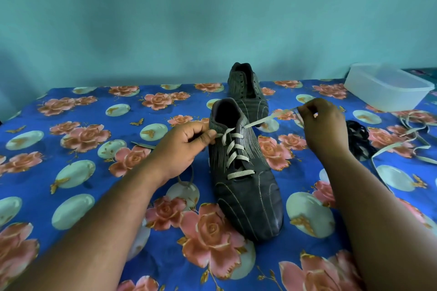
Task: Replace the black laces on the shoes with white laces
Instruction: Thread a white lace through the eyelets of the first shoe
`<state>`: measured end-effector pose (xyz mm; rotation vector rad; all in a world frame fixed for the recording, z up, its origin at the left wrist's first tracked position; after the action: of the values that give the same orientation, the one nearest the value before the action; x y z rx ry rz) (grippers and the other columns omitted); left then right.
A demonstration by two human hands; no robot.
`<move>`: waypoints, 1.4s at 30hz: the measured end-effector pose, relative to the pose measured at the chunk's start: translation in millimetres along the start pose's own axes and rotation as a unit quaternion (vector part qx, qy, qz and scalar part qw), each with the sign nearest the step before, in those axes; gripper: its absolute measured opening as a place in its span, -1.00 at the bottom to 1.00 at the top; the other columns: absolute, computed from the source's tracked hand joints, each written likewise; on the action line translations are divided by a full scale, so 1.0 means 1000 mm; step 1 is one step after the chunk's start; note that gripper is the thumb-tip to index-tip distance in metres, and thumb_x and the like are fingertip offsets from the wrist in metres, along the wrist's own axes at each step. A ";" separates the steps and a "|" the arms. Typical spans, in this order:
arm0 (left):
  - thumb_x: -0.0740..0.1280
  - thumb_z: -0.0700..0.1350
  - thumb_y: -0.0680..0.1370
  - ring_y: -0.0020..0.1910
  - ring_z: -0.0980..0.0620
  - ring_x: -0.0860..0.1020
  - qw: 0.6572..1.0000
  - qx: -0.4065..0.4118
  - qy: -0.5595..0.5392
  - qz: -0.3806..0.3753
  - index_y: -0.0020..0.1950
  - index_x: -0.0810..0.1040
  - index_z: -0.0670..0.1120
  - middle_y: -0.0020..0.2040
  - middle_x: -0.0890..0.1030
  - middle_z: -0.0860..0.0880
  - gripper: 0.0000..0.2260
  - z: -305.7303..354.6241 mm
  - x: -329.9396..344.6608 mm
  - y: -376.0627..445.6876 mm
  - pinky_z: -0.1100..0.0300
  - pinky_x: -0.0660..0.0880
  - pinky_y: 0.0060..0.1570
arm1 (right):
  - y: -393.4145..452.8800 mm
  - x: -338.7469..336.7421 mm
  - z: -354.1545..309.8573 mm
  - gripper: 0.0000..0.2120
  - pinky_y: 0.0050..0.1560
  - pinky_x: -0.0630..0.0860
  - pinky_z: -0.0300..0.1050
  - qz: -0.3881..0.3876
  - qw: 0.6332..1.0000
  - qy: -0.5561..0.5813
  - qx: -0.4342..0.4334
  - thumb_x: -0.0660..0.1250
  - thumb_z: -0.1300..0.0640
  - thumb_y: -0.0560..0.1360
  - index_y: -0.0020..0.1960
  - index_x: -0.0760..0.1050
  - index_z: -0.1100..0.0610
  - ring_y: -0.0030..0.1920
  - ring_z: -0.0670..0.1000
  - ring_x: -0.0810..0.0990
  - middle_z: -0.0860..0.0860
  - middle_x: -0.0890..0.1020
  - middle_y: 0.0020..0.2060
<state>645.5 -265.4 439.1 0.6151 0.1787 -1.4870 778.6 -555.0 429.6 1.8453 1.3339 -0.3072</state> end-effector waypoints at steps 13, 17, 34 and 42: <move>0.37 0.42 0.44 -0.27 0.00 0.52 0.993 0.027 0.107 0.048 -0.08 0.57 0.01 -0.26 0.56 0.00 -0.53 0.001 0.004 -0.004 -0.04 0.51 -0.22 | -0.045 0.009 -0.074 -0.80 0.18 0.42 0.01 -0.119 0.940 0.093 -0.306 0.44 -0.14 0.52 0.07 0.66 -0.07 0.14 -0.02 0.49 -0.17 0.63 0.01; 0.48 0.21 0.49 -0.08 0.11 0.52 0.979 0.110 0.115 0.129 0.05 0.57 0.02 -0.07 0.50 0.09 -0.68 0.012 0.002 -0.004 0.18 0.49 -0.08 | -0.048 0.006 -0.078 -0.94 0.13 0.39 -0.11 -0.105 0.932 0.107 -0.329 0.47 0.01 0.54 -0.03 0.66 -0.01 0.03 -0.09 0.49 -0.18 0.65 -0.10; 0.27 0.30 0.49 0.22 -0.05 0.50 0.991 0.017 0.069 0.115 -0.08 0.62 0.24 0.07 0.53 0.15 -0.78 0.003 0.012 0.004 -0.19 0.42 0.26 | -0.051 0.010 -0.084 -0.99 0.12 0.45 -0.09 -0.104 0.921 0.115 -0.358 0.46 0.15 0.57 -0.03 0.64 0.07 0.04 -0.07 0.53 -0.21 0.62 -0.09; 0.42 0.24 0.49 0.10 0.07 0.54 0.991 0.027 0.044 0.124 -0.10 0.66 0.12 0.00 0.57 0.12 -0.79 0.006 0.017 0.004 0.01 0.51 0.17 | -0.050 0.004 -0.086 -0.95 0.05 0.49 -0.01 -0.057 0.920 0.098 -0.375 0.52 0.08 0.51 -0.04 0.70 0.03 -0.02 -0.06 0.57 -0.22 0.65 -0.12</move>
<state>650.0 -283.6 437.1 0.7207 0.1262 -1.2284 714.9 -484.3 457.9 1.1684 1.4289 0.3135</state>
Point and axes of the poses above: each hand's wrist, its own y-axis towards the middle knuckle, its own x-axis out of the palm, z = x × y, the point moved 4 cm from there along y, towards the middle knuckle
